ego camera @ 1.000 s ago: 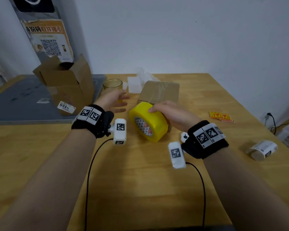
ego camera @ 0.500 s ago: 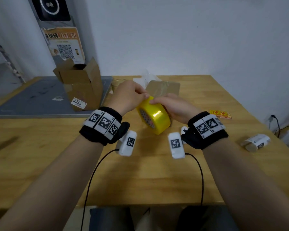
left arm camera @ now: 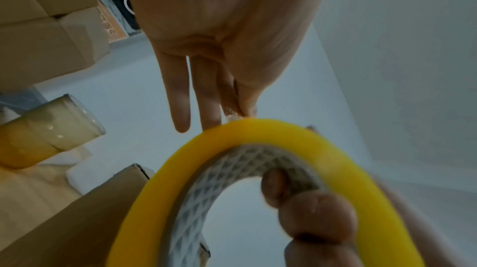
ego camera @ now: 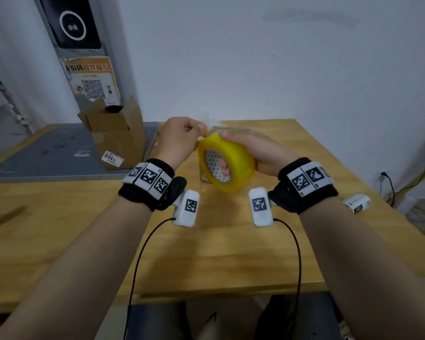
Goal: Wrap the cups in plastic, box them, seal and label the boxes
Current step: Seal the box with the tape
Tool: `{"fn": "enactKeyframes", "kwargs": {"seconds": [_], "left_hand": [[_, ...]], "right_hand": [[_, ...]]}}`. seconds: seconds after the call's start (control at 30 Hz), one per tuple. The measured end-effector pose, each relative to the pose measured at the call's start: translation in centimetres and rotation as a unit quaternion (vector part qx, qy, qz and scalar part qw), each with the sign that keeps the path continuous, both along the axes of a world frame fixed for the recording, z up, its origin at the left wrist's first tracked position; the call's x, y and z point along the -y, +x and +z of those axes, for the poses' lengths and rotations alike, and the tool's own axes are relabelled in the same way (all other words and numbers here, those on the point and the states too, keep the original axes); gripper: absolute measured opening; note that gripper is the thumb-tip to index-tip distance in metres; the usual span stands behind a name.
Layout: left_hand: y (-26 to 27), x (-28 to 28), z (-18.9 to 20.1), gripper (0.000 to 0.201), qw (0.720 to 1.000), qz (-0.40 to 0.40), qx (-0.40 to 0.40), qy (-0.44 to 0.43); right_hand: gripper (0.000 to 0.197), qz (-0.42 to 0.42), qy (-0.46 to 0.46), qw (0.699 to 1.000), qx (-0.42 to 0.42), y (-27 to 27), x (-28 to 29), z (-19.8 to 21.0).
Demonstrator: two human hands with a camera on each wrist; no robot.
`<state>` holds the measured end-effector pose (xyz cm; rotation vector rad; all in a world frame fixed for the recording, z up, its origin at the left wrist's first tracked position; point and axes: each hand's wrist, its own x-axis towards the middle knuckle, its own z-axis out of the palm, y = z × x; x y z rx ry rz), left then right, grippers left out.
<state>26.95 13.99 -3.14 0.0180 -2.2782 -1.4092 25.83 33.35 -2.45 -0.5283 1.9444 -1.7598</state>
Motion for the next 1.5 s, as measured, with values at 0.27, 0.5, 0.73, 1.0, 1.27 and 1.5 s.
{"fn": "enactKeyframes", "kwargs": {"seconds": [0.27, 0.5, 0.73, 1.0, 1.27, 1.5], "left_hand": [[0.0, -0.4, -0.5, 0.024, 0.999, -0.006, -0.008, -0.052], [-0.6, 0.2, 0.8, 0.019, 0.998, 0.001, -0.021, -0.052], [-2.7, 3.6, 0.3, 0.022, 0.998, 0.057, 0.012, 0.039], [-2.9, 4.4, -2.1, 0.021, 0.988, 0.102, 0.007, 0.114], [-3.8, 3.6, -7.4, 0.02, 0.967, 0.136, 0.046, 0.213], [-4.9, 1.7, -8.8, 0.02, 0.969, 0.149, -0.015, 0.194]], "right_hand": [[0.058, -0.04, 0.042, 0.998, 0.004, -0.2, -0.9, -0.9], [0.06, -0.037, 0.104, 0.994, -0.022, -1.0, -2.4, -3.9], [0.038, 0.017, -0.06, 0.995, -0.074, -0.8, -4.0, -4.6], [0.061, -0.189, 0.3, 0.898, -0.26, -2.9, -5.5, -2.5], [0.046, -0.134, 0.295, 0.911, -0.255, -3.6, -8.4, -1.8], [0.066, -0.245, 0.342, 0.856, -0.299, -5.1, -7.4, -2.2]]}}
